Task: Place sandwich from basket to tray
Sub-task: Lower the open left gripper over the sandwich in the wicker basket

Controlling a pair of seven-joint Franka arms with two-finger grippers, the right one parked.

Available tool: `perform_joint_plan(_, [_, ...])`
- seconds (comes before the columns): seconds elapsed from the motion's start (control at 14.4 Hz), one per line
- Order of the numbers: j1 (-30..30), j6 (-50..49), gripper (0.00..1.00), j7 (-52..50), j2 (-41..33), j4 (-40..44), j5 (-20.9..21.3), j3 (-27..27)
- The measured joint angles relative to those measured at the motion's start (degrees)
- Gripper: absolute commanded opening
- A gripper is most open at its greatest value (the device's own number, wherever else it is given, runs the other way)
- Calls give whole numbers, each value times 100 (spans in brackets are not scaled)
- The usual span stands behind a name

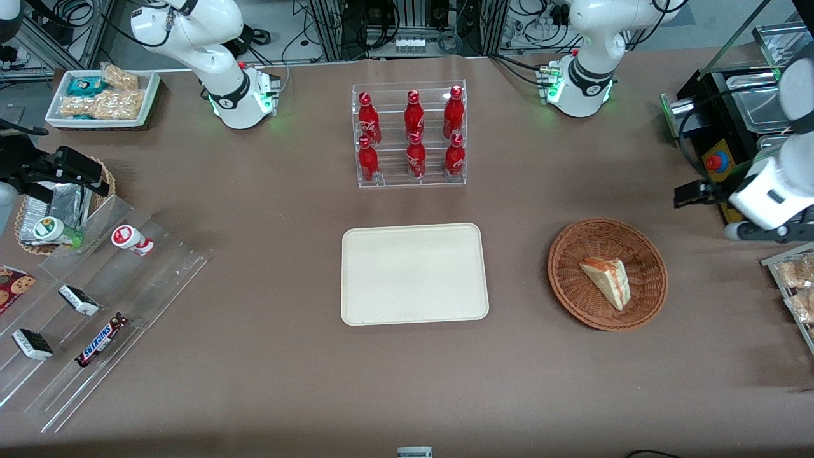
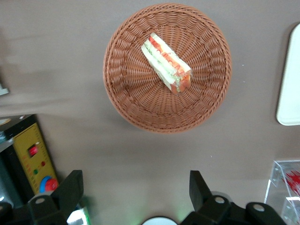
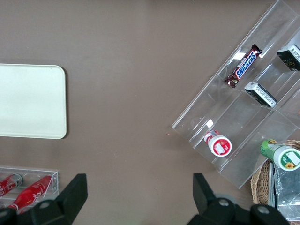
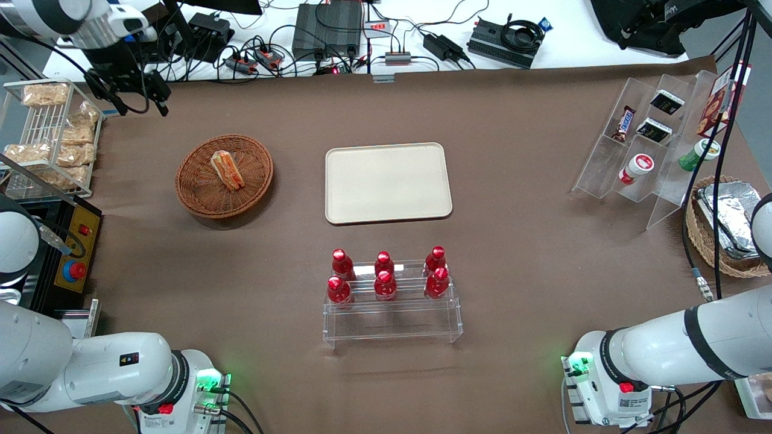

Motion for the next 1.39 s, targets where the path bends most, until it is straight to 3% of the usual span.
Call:
perform_joint_plan(0.28, [-7, 1466, 100, -357, -79, -1334, 0, -72])
perform_joint_plan(0.56, [-87, 3061, 100, -1990, -9, -2436, 0, -374])
perform_joint_plan(0.77, [-149, 3781, 100, -3272, 313, -2588, 0, -403])
perform_joint_plan(1.11, [-142, 4942, 99, -4440, 933, -2576, 0, -370])
perform_joint_plan(1.18, [-140, 5047, 83, -4515, 1047, -2562, 0, -365])
perform_joint_plan(1.32, [-136, 5139, 18, -4601, 1235, -2490, 0, -351])
perform_joint_plan(1.39, [-129, 5148, 7, -4627, 1287, -2449, 0, -341])
